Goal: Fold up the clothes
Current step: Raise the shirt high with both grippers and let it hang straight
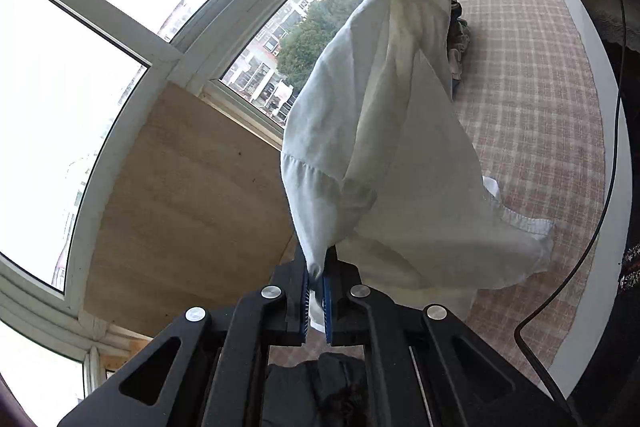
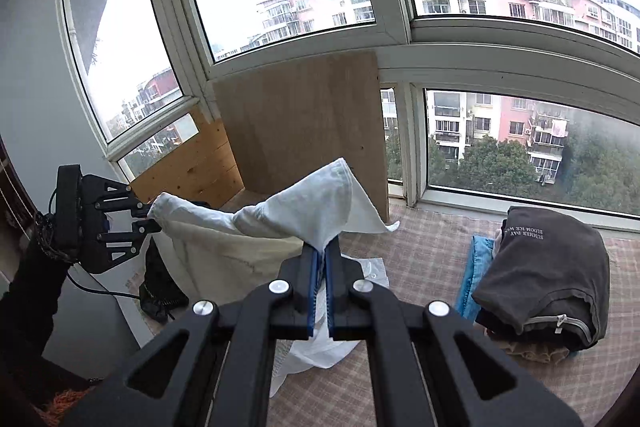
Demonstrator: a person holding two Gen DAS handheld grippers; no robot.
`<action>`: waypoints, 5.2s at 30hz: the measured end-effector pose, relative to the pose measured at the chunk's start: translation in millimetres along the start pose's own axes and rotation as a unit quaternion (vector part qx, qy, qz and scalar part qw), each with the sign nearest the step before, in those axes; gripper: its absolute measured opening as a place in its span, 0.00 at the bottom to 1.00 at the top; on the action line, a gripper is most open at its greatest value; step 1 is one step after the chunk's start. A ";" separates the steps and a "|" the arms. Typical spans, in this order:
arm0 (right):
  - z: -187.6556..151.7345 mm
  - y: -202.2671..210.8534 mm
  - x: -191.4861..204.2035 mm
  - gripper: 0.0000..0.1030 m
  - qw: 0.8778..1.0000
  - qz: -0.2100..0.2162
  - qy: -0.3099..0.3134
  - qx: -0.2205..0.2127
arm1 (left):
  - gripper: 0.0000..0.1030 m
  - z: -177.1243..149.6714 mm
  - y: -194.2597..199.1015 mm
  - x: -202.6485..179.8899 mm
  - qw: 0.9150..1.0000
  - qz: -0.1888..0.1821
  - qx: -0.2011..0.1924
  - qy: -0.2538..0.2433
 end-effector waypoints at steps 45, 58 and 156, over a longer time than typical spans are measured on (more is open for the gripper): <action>117.4 135.9 85.1 0.03 0.983 -0.158 0.076 -0.056 | 0.03 82.3 110.1 30.8 0.993 -0.030 -0.063 0.098; 120.3 140.9 70.0 0.03 0.982 -0.172 0.070 0.037 | 0.03 94.4 177.2 87.1 0.989 0.020 -0.082 0.122; 59.0 204.6 148.7 0.06 0.969 -0.194 0.122 -0.087 | 0.02 83.5 238.7 87.6 0.997 -0.011 -0.067 0.043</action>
Point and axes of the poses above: each gripper's, at about its wrist camera, not at the fingertips, and y roughly against the way its jaws point, x to its left, z to its top, the point moved 10 cm from there along -y, roughly the way its jaws point
